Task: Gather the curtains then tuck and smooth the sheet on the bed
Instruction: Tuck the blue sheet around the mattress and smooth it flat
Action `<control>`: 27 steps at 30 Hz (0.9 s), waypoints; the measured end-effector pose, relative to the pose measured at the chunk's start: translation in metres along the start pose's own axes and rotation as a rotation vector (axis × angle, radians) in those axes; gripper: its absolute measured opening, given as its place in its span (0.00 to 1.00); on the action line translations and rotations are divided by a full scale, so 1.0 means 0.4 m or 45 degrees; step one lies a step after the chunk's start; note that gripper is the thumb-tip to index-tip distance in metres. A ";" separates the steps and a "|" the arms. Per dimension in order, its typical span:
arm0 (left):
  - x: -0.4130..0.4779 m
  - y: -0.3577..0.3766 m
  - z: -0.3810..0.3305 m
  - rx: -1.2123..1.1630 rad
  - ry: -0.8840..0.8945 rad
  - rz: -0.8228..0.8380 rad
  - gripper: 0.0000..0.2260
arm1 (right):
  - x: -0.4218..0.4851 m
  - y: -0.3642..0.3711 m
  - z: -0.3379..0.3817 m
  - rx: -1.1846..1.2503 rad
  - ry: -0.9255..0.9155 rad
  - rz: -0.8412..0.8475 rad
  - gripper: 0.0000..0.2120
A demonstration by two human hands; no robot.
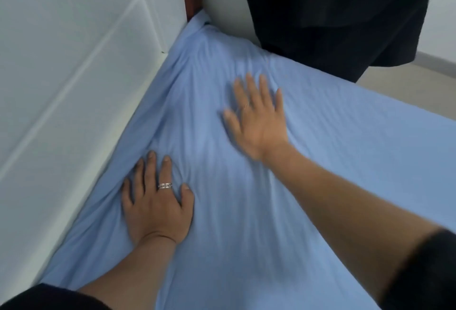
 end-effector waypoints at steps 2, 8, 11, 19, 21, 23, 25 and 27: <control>-0.006 -0.006 0.003 -0.006 -0.006 -0.010 0.30 | -0.163 0.047 0.046 -0.091 -0.351 0.118 0.36; -0.005 0.000 0.003 0.000 -0.011 -0.025 0.31 | 0.065 -0.007 -0.289 -0.250 -0.090 0.207 0.35; -0.004 -0.002 -0.001 -0.027 -0.003 -0.037 0.31 | 0.099 -0.069 -0.302 0.003 -0.022 0.064 0.32; -0.008 -0.004 0.000 -0.020 -0.012 -0.009 0.30 | -0.206 0.009 -0.405 -0.172 -0.167 0.194 0.32; -0.010 -0.003 0.001 -0.007 -0.017 -0.024 0.30 | -0.148 0.011 -0.443 -0.168 -0.084 0.192 0.34; -0.007 -0.005 0.003 -0.024 -0.016 -0.028 0.30 | -0.068 0.005 -0.477 -0.128 0.030 0.170 0.35; -0.008 -0.005 0.003 -0.033 -0.019 -0.042 0.30 | 0.008 -0.006 -0.521 -0.122 0.121 0.126 0.35; -0.009 -0.004 0.002 -0.033 -0.024 -0.056 0.29 | 0.066 -0.029 -0.577 -0.089 0.300 0.174 0.35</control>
Point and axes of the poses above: each hand's wrist, its own x-axis towards the middle knuckle, its own y-axis out of the palm, z = x × y, the point moved 8 cm from there along x, towards the middle knuckle, and after that the axes turned 3 degrees about x, right-handed, at the moved point
